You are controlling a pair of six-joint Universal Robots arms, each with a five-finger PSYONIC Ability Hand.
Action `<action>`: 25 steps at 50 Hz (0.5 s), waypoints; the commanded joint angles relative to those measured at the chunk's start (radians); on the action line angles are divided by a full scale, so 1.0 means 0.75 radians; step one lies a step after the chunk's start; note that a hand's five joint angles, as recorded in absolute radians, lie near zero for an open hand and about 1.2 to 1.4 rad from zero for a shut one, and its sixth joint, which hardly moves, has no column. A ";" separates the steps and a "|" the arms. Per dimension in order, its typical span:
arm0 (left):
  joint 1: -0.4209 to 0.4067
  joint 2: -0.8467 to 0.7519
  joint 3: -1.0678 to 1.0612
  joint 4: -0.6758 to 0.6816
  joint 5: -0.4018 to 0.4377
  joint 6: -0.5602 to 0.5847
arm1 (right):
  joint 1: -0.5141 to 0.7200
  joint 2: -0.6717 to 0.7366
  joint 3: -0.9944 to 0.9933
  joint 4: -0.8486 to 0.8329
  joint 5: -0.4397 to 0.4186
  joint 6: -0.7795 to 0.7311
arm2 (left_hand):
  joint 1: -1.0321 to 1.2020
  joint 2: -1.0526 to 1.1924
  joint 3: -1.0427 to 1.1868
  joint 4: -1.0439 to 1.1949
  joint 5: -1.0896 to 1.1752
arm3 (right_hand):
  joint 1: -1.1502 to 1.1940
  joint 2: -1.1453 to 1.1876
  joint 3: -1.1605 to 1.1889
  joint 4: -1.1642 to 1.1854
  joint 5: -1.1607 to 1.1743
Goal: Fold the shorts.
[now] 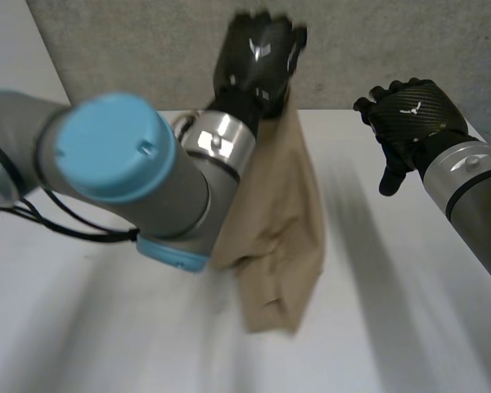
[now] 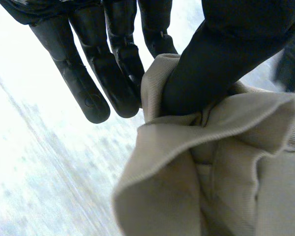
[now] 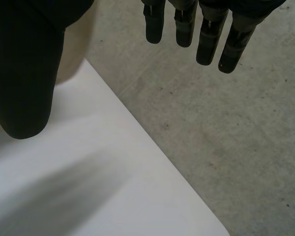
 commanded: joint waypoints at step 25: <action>0.105 0.526 -0.902 -0.127 0.382 -0.130 | -0.070 -0.008 -0.098 0.020 0.089 0.102 | 0.369 0.266 0.272 0.269 0.301 | 0.047 -0.025 -0.047 -0.068 -0.059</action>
